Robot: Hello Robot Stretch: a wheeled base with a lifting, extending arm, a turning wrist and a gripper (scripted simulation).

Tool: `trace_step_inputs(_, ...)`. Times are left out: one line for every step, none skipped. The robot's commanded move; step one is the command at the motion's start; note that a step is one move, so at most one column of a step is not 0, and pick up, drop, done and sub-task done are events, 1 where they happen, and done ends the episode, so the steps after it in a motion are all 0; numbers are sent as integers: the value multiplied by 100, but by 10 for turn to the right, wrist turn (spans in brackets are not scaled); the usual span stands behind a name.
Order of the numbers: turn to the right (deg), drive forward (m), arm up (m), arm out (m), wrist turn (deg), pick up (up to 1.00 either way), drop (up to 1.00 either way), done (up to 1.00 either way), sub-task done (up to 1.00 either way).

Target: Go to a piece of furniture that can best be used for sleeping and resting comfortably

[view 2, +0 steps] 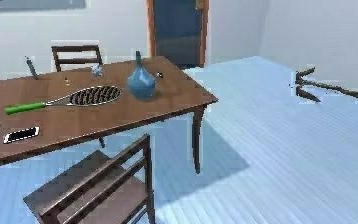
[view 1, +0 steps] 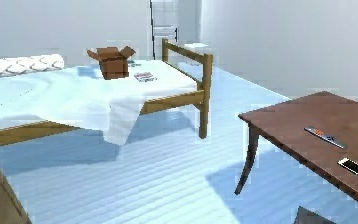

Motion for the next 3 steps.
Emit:
trace_step_inputs(0, 30, 0, 0, 0, 0, 0, 0, 0)
trace_step_inputs(-30, 0, 0, 0, 0, 0, 0, 0, 0)
trace_step_inputs(-450, 0, 0, 0, 0, 0, 0, 0, 0)
